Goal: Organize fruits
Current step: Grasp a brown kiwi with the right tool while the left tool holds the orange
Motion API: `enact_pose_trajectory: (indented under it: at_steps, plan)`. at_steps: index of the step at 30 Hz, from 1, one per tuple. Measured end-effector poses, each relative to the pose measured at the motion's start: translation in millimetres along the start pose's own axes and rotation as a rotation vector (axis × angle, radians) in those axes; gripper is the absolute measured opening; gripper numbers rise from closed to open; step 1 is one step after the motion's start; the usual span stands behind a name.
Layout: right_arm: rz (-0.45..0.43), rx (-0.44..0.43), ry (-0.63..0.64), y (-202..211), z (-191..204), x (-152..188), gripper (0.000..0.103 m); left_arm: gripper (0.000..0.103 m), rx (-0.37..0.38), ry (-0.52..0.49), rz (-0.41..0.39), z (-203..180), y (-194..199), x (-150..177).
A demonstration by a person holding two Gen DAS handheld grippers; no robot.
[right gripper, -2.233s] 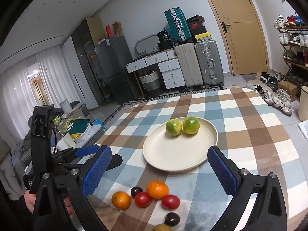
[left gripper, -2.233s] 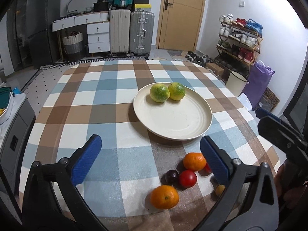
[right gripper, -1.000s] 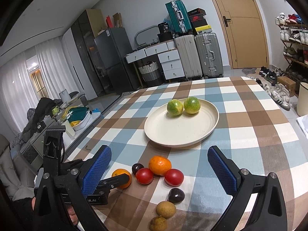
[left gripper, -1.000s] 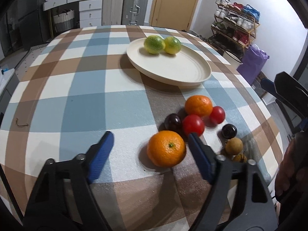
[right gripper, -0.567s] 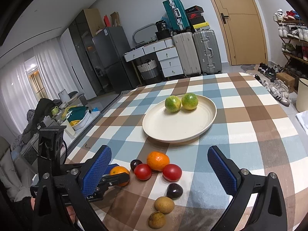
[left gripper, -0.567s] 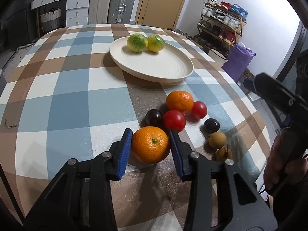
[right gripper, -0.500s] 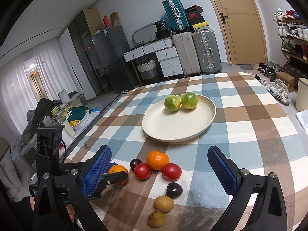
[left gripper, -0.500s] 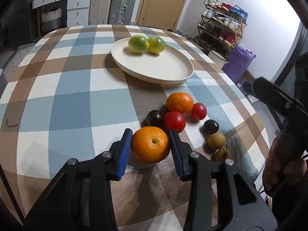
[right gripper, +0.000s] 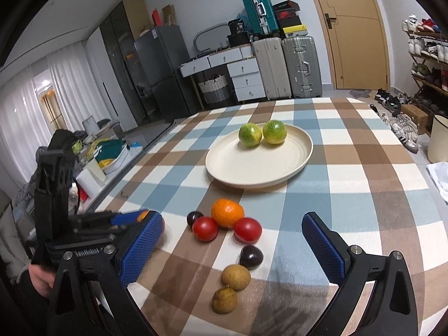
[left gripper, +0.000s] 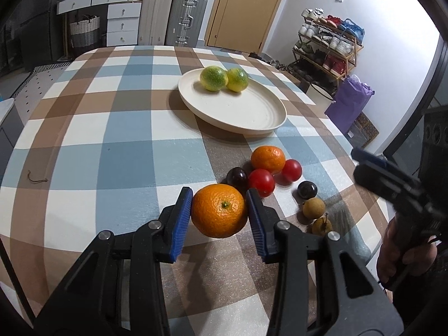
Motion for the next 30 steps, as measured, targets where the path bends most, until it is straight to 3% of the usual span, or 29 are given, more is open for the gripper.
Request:
enact_pose_trajectory:
  at_steps: [14,22,30]
  plan:
    - [0.101,-0.026,0.017,-3,8,36,0.101,0.037,0.007,0.009,-0.009,4,11,0]
    - [0.149,-0.04,0.019,-9,10,54,0.091,0.037,0.011,0.013,-0.011,3,11,0]
    - [0.174,-0.08,0.018,-12,13,64,0.072,0.037,0.009,0.013,-0.009,3,13,1]
Point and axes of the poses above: each gripper's, at about its wrist camera, not at the fingertips, and y roughly against the way its jaws point, z to its left, x to its underside, the point moved 2 cm from there along -y, roughly the way its jaws point, and after that the axes turned 7 degrees about y, right-handed, at the moved point
